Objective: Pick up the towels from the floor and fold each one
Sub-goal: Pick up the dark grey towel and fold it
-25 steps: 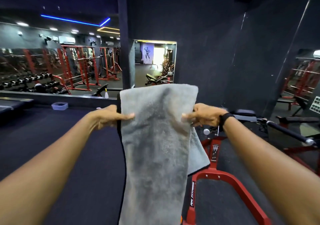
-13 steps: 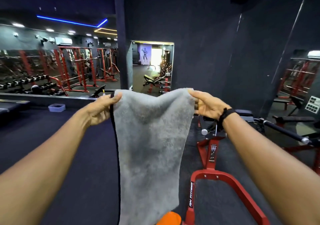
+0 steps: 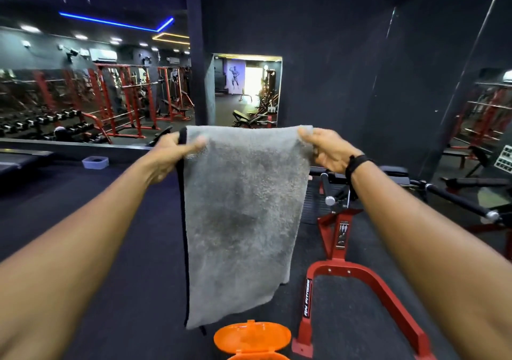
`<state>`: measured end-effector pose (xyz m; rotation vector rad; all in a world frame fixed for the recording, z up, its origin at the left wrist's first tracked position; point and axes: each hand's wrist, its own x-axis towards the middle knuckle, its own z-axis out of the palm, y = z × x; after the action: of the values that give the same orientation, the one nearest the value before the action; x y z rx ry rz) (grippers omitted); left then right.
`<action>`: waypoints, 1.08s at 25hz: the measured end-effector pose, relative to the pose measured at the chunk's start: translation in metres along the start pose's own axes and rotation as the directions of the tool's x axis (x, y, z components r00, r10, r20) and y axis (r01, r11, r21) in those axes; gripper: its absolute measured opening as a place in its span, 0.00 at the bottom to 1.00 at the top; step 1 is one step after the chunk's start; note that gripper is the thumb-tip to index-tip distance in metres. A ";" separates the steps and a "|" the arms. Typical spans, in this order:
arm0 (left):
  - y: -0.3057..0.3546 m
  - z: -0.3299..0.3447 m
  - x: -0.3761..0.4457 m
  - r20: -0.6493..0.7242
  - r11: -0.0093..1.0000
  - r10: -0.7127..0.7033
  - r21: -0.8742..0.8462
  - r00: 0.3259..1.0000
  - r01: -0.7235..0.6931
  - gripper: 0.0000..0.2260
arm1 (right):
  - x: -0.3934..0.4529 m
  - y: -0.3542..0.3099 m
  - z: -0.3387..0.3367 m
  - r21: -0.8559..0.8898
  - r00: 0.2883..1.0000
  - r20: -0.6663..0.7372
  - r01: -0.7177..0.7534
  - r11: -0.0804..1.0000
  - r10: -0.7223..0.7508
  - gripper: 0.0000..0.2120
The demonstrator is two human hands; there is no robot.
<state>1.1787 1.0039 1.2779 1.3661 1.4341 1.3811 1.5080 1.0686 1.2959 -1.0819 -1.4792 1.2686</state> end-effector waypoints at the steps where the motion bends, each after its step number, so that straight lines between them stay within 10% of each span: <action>1: -0.002 -0.001 -0.002 0.065 0.983 -0.074 0.170 0.995 0.062 0.08 | -0.004 0.009 -0.001 -0.086 0.996 0.077 -0.031 0.996 0.037 0.04; 3: -0.013 -0.001 -0.003 0.019 0.961 -0.116 0.257 0.993 0.107 0.05 | -0.008 0.033 0.000 -0.193 0.992 0.086 -0.070 0.979 0.088 0.03; 9: -0.019 0.000 -0.003 0.002 0.972 -0.049 -0.228 0.999 0.048 0.07 | -0.001 0.040 -0.011 0.062 0.998 -0.052 0.041 0.997 -0.038 0.03; 12: -0.017 0.007 -0.005 0.009 0.980 -0.003 -0.201 1.000 0.005 0.09 | -0.005 0.045 -0.004 -0.011 0.989 0.142 0.046 0.999 -0.044 0.18; 17: -0.032 0.010 -0.005 -0.084 0.983 -0.024 -0.184 0.996 0.008 0.09 | -0.002 0.044 -0.005 0.062 0.986 -0.062 0.158 0.985 -0.155 0.08; 27: -0.023 0.009 -0.007 -0.084 0.979 0.065 -0.186 0.994 -0.079 0.25 | 0.001 0.036 -0.018 0.165 0.971 -0.191 0.175 0.971 -0.143 0.19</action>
<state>1.1839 1.0017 1.2527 1.2645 1.2761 1.5901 1.5273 1.0771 1.2621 -0.9119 -1.2637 1.1380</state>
